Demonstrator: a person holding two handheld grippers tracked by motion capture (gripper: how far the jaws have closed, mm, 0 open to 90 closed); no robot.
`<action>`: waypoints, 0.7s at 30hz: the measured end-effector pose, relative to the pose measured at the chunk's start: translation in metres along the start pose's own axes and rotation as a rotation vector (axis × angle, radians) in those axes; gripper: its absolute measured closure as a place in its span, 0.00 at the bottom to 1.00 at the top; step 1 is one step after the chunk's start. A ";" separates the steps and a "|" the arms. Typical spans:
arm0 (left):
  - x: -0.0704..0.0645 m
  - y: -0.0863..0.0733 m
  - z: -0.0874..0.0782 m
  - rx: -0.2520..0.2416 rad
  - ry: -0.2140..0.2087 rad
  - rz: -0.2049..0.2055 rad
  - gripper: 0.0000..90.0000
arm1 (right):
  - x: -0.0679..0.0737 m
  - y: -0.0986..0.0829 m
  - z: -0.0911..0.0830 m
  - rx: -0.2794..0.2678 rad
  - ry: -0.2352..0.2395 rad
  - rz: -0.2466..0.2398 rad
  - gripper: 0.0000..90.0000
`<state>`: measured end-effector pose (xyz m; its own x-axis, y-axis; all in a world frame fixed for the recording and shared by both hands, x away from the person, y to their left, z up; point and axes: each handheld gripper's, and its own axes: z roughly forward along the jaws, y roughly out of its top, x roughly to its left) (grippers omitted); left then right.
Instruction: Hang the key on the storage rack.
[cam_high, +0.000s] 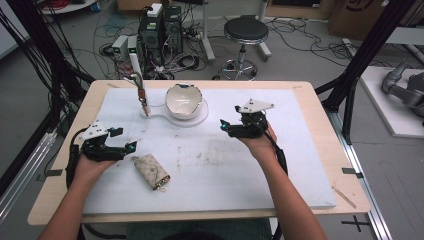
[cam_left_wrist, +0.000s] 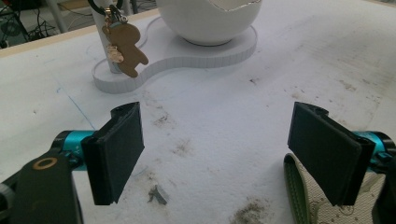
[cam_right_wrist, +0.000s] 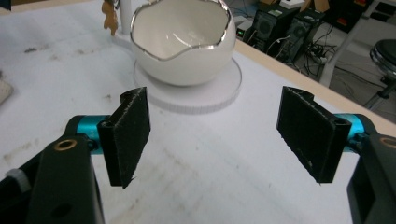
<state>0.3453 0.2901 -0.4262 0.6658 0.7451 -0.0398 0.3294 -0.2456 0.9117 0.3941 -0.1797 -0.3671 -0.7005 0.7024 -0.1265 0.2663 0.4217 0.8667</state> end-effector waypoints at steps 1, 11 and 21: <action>0.000 0.000 0.000 0.000 0.000 0.000 0.20 | 0.000 0.000 0.000 0.000 0.000 0.000 0.29; -0.001 0.000 -0.001 -0.001 -0.001 0.001 0.20 | 0.002 -0.039 -0.018 0.005 0.028 0.040 0.23; 0.000 0.000 -0.002 -0.008 0.005 -0.008 0.20 | -0.009 -0.049 -0.016 0.015 0.014 0.109 0.22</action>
<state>0.3441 0.2917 -0.4255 0.6598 0.7501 -0.0446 0.3287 -0.2347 0.9148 0.3768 -0.2162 -0.4008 -0.6762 0.7363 -0.0251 0.3509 0.3518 0.8678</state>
